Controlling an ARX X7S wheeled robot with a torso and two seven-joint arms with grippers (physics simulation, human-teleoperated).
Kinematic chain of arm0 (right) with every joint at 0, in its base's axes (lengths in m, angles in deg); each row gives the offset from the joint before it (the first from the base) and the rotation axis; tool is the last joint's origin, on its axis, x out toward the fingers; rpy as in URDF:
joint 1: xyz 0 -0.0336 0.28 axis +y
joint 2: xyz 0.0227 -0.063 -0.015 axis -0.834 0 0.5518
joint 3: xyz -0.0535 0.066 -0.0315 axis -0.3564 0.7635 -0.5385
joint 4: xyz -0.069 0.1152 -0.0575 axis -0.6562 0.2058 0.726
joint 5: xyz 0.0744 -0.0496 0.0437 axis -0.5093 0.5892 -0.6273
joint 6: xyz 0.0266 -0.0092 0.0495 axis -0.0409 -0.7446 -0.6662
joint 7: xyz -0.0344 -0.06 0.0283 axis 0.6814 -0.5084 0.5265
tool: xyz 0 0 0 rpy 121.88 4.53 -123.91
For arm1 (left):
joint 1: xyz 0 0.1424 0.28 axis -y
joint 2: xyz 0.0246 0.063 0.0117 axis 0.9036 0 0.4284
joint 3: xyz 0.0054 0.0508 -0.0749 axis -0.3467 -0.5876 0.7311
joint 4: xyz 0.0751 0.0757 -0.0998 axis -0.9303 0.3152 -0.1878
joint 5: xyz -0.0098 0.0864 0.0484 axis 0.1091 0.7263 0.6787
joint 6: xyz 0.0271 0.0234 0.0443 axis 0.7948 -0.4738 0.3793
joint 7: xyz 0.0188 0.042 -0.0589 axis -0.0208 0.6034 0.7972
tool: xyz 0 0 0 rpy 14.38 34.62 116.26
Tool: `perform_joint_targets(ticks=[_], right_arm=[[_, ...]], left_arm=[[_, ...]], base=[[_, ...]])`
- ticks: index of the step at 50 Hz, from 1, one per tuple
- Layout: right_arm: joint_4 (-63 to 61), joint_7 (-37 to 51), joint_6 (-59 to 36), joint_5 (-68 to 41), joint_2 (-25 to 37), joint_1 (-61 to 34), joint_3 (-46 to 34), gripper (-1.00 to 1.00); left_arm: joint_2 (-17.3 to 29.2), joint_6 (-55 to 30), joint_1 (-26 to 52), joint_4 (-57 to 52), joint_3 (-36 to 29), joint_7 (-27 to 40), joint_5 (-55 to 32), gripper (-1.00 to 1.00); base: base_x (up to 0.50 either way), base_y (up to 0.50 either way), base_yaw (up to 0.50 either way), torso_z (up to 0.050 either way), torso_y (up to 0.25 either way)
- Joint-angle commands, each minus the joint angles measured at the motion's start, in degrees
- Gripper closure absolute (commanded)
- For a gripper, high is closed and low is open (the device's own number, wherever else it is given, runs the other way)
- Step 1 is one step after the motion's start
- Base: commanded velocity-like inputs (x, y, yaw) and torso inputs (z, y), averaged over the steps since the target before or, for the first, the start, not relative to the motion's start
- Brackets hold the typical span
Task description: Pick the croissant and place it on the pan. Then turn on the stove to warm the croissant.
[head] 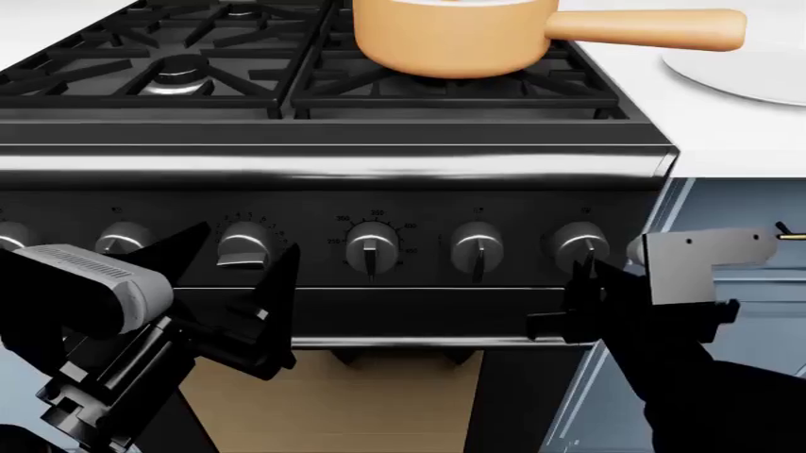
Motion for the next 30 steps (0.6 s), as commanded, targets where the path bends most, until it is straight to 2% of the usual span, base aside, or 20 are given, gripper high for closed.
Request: perform_joint_targets(ticks=[1,30], right_arm=[[-2.24,1.96,-5.04,2.93,-0.33,-3.50,-0.38,1.00],[-4.44,4.26,-12.40,4.54,-1.57,-7.92,-1.13,1.00]], left_arm=[[0.24,0.28,-0.25,-0.18,0.24,0.34,-0.25,-1.00],[0.87,1.03,-0.71,-1.10,0.81,1.20,-1.48,-1.00]], base=[[0.00,0.00,0.00,0.000,0.000],[0.00,0.00,0.00,0.000,0.002]])
